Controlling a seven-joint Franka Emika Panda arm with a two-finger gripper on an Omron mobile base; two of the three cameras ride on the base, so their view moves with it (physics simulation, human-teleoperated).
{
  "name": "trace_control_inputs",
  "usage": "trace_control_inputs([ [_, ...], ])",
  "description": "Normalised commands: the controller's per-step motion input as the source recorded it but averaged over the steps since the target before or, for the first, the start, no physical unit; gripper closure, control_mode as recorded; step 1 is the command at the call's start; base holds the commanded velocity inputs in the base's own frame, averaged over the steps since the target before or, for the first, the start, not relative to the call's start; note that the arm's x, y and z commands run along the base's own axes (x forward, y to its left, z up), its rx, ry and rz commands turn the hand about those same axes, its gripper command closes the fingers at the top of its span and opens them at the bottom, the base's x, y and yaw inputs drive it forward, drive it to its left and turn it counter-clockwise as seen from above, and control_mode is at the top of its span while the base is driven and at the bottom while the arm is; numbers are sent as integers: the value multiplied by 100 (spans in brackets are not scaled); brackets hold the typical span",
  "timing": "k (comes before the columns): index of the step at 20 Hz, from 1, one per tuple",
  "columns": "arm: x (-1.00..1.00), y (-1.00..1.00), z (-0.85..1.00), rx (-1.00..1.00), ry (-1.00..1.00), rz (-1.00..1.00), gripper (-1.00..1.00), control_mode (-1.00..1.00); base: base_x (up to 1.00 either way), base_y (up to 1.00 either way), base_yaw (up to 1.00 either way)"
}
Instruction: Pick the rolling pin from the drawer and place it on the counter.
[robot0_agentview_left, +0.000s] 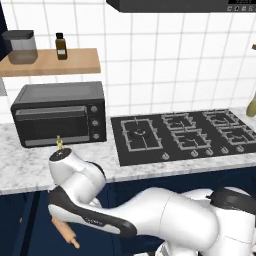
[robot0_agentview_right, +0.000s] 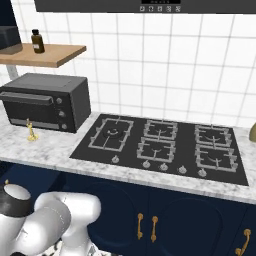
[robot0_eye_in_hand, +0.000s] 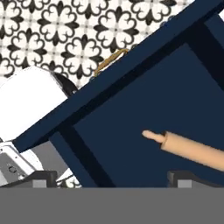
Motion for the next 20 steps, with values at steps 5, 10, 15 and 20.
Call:
trace_control_inputs([
  [5, 44, 3, -38, 0, 18, 71, -100, -100, 0, 0, 0],
  [10, 9, 25, -37, -11, 9, 32, -100, -100, 0, 0, 0],
  [15, 3, 43, -44, 0, 0, 17, -100, -100, 0, 0, 0],
  [20, 26, 9, -54, 0, -6, 12, -100, -100, 0, 0, 0],
])
